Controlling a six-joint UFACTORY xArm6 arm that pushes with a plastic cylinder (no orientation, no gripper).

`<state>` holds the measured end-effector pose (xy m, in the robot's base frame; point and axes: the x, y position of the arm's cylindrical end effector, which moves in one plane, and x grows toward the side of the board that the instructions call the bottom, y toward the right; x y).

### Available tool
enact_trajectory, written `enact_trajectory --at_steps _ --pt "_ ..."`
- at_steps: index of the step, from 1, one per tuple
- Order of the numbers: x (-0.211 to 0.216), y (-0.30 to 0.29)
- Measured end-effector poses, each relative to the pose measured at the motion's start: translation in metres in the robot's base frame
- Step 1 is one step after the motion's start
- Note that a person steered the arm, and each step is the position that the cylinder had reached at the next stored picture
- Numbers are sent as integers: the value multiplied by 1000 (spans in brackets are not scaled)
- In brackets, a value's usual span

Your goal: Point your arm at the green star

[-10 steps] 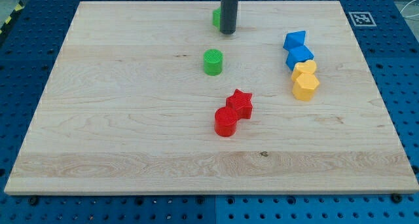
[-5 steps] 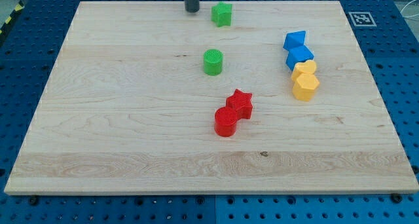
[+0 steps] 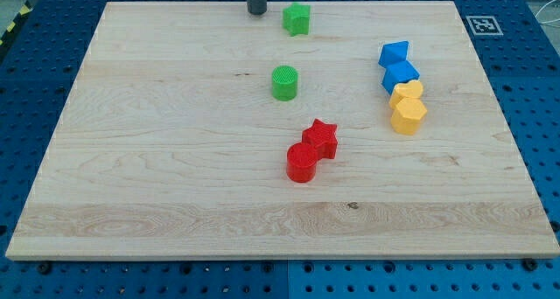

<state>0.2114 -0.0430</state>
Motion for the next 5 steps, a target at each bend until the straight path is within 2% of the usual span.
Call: enact_trajectory --at_steps 3,5 --pt "18 12" --pt "18 93"
